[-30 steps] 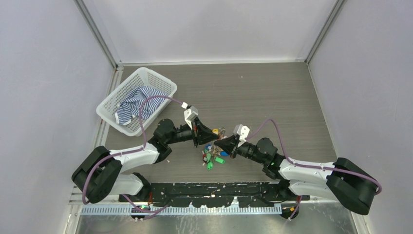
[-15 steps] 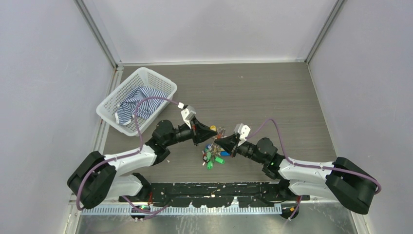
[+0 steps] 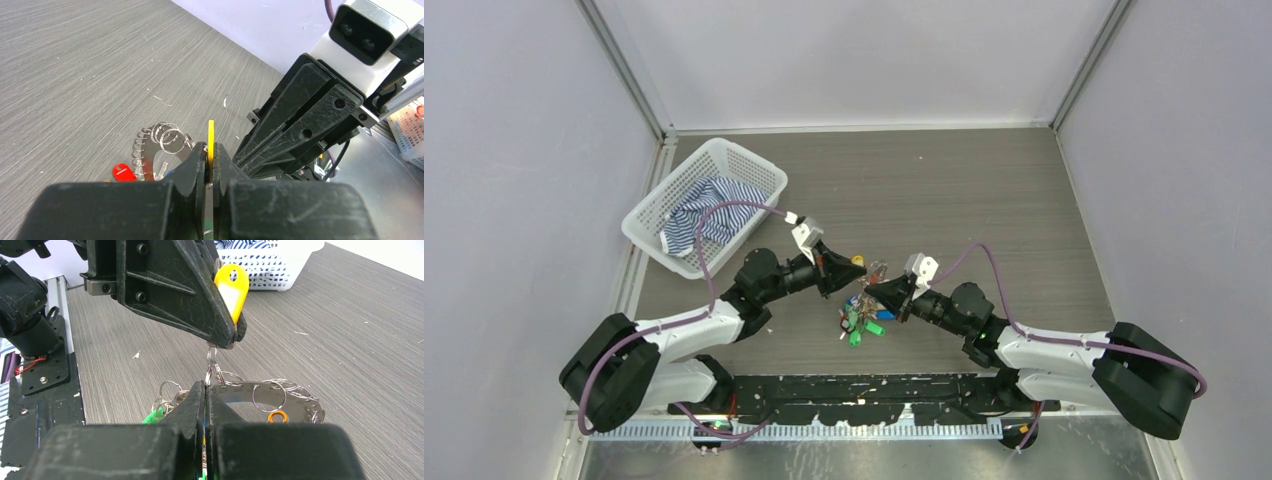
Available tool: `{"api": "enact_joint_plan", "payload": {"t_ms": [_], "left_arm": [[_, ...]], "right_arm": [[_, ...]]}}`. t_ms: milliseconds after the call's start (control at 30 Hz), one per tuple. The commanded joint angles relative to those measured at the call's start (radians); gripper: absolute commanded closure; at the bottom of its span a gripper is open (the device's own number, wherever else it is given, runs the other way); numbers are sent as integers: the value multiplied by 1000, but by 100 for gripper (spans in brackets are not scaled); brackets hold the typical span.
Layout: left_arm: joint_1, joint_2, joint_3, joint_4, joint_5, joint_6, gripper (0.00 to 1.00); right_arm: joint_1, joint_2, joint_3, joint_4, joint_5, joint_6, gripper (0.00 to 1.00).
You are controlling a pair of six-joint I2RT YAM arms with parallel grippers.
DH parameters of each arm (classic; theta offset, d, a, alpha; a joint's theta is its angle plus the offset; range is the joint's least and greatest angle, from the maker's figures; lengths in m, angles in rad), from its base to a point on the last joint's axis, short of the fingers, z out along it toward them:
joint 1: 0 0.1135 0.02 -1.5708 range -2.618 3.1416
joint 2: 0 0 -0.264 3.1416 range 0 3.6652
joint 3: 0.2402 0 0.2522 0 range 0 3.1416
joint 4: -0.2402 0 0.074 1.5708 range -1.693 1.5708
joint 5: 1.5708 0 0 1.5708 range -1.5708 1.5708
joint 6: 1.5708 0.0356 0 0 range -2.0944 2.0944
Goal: Remove the keys from the keyring
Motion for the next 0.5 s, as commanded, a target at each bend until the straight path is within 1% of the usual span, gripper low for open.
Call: {"api": "enact_joint_plan", "payload": {"t_ms": [0,167,333,467], "left_arm": [[5,-13,1,159,21,-23,100],[5,-8,-17,238,41,-67,100],[5,-2,-15,247,66,-69,100],[5,17,4,247,122,-64,100]], "right_arm": [[5,2,21,40,5,-6,99],[3,7,18,23,53,20,99],[-19,5,20,35,37,86,99],[-49,8,22,54,25,142,99]]}}
